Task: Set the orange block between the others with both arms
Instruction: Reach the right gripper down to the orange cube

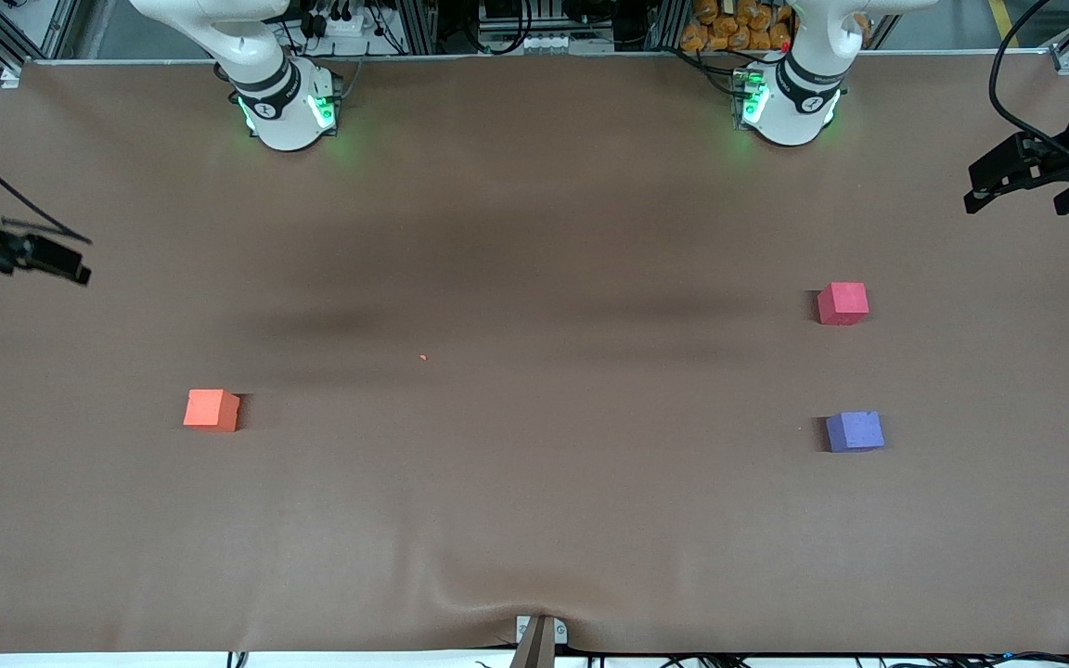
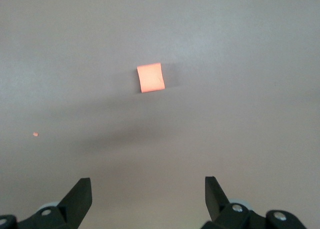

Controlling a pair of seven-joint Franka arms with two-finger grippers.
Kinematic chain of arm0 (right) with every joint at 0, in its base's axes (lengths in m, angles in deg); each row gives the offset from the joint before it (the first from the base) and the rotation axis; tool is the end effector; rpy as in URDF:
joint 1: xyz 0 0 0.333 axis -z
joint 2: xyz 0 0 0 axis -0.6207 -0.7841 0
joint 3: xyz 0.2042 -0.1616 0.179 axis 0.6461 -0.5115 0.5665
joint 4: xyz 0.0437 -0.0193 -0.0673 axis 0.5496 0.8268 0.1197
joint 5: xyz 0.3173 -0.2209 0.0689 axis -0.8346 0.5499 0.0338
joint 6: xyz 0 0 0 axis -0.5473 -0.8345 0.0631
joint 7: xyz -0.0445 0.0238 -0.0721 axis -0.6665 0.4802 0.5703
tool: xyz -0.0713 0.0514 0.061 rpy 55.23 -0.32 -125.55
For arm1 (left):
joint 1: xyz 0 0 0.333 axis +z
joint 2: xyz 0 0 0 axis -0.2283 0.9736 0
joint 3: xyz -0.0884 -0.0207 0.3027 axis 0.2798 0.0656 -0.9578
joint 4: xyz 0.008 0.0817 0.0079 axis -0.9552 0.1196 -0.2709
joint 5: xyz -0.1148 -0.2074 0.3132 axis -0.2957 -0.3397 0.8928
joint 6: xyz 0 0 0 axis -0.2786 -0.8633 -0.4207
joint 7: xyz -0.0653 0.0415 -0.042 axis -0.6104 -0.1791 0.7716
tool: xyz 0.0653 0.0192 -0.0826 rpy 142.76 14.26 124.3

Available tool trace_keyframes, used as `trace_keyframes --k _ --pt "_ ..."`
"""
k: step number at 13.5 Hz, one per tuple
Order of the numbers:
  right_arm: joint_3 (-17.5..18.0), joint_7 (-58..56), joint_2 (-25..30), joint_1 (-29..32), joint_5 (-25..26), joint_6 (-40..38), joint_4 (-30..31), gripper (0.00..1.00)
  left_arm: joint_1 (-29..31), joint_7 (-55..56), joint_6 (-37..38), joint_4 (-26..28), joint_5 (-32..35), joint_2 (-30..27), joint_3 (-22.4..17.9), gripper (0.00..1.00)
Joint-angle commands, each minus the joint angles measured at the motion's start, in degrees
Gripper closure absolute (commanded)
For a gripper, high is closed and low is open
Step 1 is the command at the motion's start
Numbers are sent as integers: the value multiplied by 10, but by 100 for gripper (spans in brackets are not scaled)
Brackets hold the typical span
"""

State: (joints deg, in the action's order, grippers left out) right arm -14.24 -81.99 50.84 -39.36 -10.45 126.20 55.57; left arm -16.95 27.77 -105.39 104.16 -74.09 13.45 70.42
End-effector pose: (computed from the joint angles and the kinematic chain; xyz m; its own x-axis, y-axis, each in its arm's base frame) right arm 0.5779 -0.0473 0.5644 0.9860 -0.1545 -0.0629 -0.1540 -0.9880 0.0136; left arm 0.5246 -0.0343 0.6626 0.9994 -0.0311 -0.0146 -0.0310 -0.9995 0.0024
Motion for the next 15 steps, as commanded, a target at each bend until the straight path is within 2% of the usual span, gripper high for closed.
trace_keyframes --k 1,4,12,15 --pt "2 -30 -54 5 9 64 -12 0 -1 9 11 -7 9 2 5 0" --pt "1 -59 -115 6 9 153 -13 0 -1 8 11 -8 9 2 7 0" --pt "2 -63 -256 -22 7 260 -13 0 -1 -1 12 -7 9 1 8 0" --pt "2 -63 -297 -18 1 271 -13 0 1 -8 13 -7 8 -3 7 0"
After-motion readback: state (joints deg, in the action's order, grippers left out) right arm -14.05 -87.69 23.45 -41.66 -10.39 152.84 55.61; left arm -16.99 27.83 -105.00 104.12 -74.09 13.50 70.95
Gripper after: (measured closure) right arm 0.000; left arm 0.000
